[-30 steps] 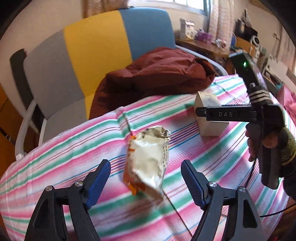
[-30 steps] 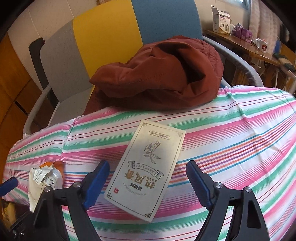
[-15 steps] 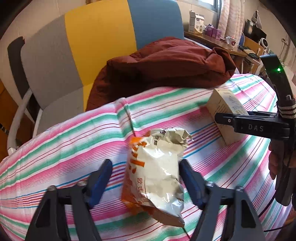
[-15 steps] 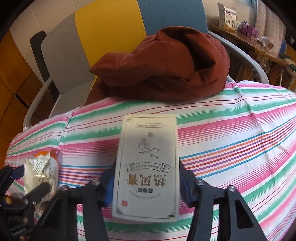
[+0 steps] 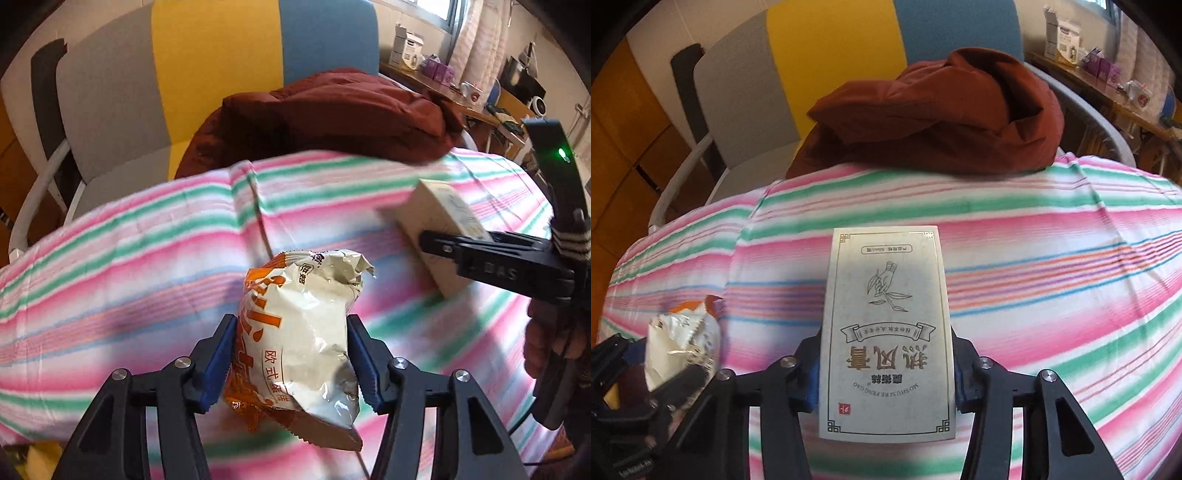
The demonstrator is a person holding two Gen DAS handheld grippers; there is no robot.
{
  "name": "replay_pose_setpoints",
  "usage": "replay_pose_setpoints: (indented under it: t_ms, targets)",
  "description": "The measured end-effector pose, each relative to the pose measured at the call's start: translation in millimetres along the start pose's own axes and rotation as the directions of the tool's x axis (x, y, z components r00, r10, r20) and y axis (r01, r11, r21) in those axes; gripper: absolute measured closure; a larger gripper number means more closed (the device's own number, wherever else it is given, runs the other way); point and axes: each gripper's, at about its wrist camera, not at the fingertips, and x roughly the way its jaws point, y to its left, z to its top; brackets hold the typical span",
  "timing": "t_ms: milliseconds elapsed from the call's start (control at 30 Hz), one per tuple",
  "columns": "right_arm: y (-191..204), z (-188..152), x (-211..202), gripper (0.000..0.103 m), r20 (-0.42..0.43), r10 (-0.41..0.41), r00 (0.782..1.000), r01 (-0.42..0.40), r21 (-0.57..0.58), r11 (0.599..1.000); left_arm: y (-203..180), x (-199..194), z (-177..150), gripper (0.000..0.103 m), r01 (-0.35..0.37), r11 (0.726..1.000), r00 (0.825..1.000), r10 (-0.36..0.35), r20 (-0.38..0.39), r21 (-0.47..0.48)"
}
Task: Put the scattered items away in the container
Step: 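Carry the white box and snack bag with both tools over the gold tin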
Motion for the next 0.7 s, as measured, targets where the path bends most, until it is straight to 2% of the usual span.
replay_pose_setpoints:
  t_ms: [233, 533, 700]
  targets:
    - [31.6, -51.6, -22.9, 0.052, -0.059, 0.028, 0.998, -0.03, -0.04, 0.999, -9.2, -22.0, -47.4, 0.044, 0.004, 0.999, 1.0, -0.005, -0.02, -0.049]
    - [44.7, -124.9, -59.2, 0.052, -0.052, 0.063, 0.997, -0.065, -0.028, 0.998, -9.2, -55.1, -106.4, 0.044, 0.049, 0.994, 0.999, -0.049, -0.005, -0.097]
    - [52.3, -152.0, -71.7, 0.052, -0.043, 0.092, 0.995, -0.093, -0.024, 0.995, -9.4, -73.6, -133.6, 0.044, 0.059, 0.992, 0.998, -0.058, 0.017, -0.11]
